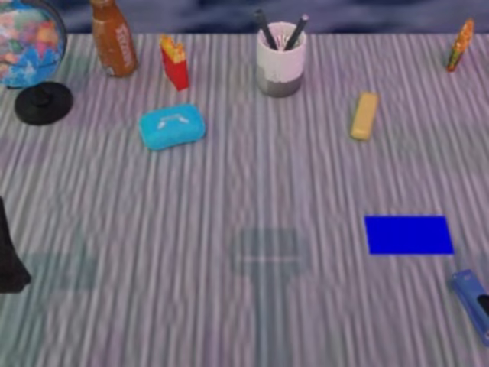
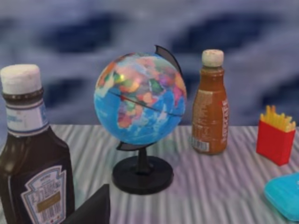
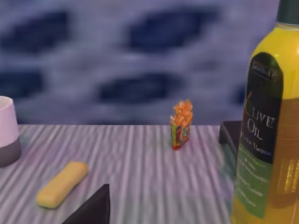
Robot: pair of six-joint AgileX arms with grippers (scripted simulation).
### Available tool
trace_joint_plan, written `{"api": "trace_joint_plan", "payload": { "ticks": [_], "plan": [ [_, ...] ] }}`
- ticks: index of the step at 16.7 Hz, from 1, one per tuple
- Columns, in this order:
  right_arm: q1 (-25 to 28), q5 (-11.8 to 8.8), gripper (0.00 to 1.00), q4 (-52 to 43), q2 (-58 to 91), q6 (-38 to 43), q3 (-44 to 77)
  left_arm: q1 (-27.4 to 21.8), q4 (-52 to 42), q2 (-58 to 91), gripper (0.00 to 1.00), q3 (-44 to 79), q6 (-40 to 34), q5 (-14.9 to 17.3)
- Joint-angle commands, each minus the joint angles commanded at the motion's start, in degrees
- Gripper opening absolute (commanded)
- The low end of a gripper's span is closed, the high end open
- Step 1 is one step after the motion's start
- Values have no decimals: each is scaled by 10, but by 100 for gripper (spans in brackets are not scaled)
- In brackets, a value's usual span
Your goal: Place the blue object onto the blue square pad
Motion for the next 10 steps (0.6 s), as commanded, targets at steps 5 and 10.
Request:
{"api": "trace_joint_plan", "payload": {
  "ticks": [5,10],
  "plan": [
    [9,-2,100,-34,38,0,34,0,0,0,100,0,0,0],
    [38,-3,100,-173,219,-6,164,0,0,0,100,0,0,0]
  ]
}}
